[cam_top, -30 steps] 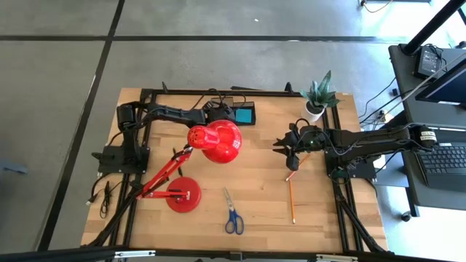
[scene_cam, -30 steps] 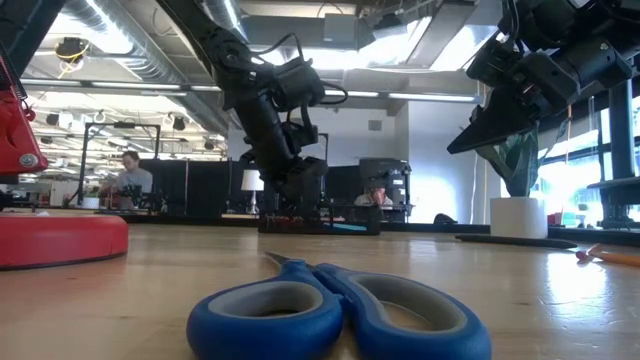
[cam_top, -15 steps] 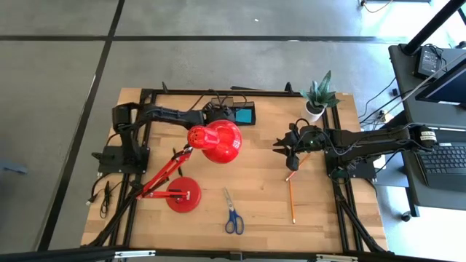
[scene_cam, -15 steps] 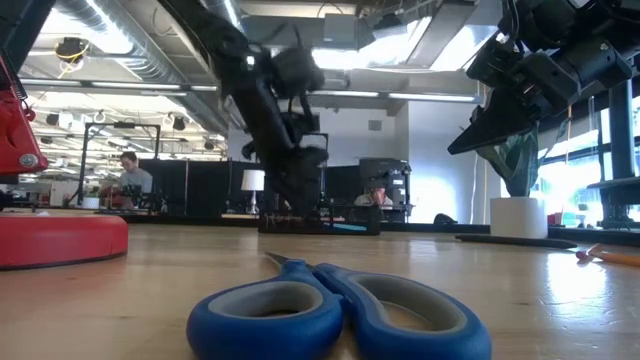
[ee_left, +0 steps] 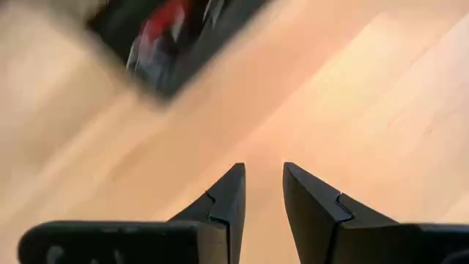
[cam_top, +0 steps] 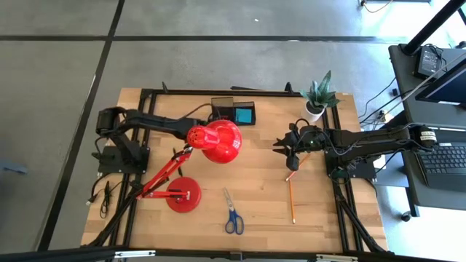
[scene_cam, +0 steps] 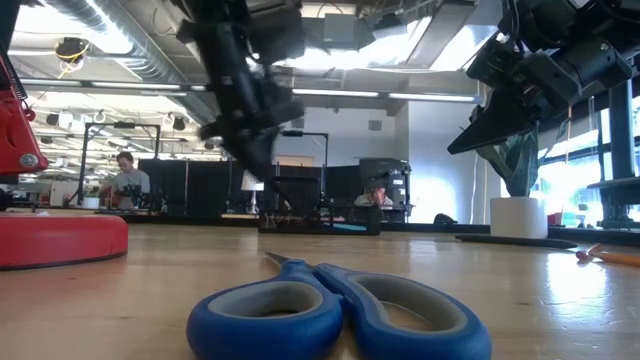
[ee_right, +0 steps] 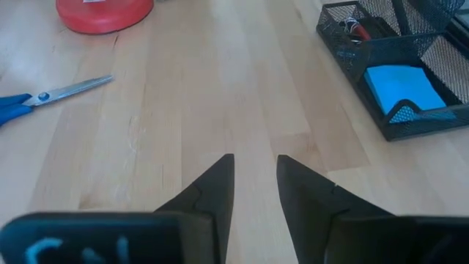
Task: Pick and place office supplies into organizer
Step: Put the left pen into the desk organizer
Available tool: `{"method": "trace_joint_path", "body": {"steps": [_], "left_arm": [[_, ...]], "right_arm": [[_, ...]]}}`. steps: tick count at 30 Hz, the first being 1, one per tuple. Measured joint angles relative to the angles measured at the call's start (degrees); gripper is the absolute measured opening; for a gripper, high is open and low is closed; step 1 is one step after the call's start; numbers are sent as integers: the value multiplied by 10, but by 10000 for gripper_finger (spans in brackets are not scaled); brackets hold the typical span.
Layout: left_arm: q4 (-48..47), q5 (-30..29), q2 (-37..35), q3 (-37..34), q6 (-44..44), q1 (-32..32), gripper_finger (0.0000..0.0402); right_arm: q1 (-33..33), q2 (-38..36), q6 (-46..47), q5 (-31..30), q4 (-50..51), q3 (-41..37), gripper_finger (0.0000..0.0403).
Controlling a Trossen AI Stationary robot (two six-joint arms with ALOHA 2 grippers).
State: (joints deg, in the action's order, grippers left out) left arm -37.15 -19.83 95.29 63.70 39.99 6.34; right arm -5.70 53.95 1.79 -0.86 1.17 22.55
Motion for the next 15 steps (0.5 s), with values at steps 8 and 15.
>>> {"method": "trace_joint_path", "body": {"steps": [8, 15], "left_arm": [[-211, 65, 5, 0, 207, -45, 91], [-297, 108, 5, 0, 299, -93, 111]], "right_arm": [[0, 0, -8, 0, 0, 0, 108], [0, 0, -15, 0, 5, 0, 108]]}}
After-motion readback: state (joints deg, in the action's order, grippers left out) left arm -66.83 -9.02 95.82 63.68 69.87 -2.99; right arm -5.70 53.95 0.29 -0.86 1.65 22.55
